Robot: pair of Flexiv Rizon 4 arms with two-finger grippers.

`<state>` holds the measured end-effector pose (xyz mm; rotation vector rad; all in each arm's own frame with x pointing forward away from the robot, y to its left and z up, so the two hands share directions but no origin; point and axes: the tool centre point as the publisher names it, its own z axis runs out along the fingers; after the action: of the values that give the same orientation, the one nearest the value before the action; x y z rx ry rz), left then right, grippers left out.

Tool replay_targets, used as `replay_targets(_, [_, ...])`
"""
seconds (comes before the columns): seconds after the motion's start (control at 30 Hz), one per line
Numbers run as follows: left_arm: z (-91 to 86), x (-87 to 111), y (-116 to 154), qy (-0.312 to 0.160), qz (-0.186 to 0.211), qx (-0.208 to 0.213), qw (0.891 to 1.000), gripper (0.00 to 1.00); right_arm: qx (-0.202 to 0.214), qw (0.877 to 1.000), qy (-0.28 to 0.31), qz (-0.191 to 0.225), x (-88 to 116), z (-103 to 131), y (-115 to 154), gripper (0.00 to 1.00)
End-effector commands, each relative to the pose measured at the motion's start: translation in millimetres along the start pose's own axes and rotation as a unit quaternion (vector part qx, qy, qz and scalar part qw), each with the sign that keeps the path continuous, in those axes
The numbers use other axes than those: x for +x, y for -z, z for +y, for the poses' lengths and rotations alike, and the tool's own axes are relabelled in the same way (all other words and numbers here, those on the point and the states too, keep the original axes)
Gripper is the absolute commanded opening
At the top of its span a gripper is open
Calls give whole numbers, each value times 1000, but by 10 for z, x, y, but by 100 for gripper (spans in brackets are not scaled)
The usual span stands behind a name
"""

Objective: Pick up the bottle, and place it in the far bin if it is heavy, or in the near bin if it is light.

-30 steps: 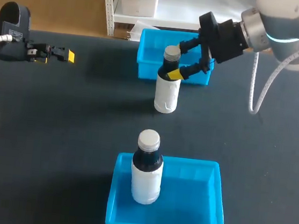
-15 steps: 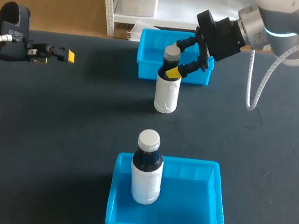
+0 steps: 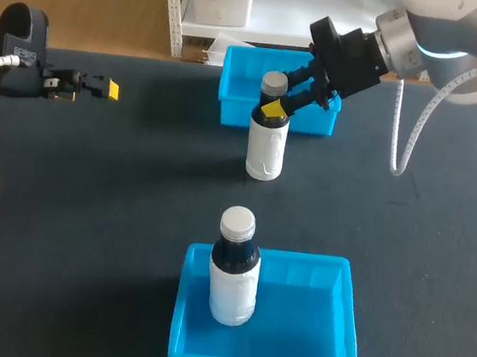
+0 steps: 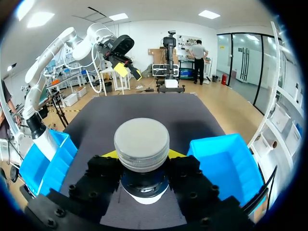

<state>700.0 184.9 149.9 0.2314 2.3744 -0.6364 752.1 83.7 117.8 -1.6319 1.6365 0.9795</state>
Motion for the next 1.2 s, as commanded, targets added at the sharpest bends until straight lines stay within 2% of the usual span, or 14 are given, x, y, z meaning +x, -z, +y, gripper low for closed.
replay_targets(0.03, [0, 0, 0, 0, 0, 0, 1000, 100, 2, 1000, 2, 0, -13, 24, 17, 9])
replay_targets(0.07, [0, 0, 0, 0, 0, 0, 1000, 100, 4, 1000, 3, -1, -19, 25, 27, 0])
replay_targets(0.43, [0, 0, 0, 0, 0, 0, 1000, 100, 16, 1000, 22, -2, -220, 148, 322, 0])
replay_targets(0.7, [0, 0, 0, 0, 0, 0, 1000, 100, 31, 999, 27, 11, -334, 379, 768, 0])
replay_targets(0.9, [0, 0, 0, 0, 0, 0, 1000, 100, 48, 999, 18, 18, -320, 561, 1106, 0])
replay_targets(1.2, [0, 0, 0, 0, 0, 0, 1000, 100, 73, 997, 4, 28, -197, 729, 1421, 0])
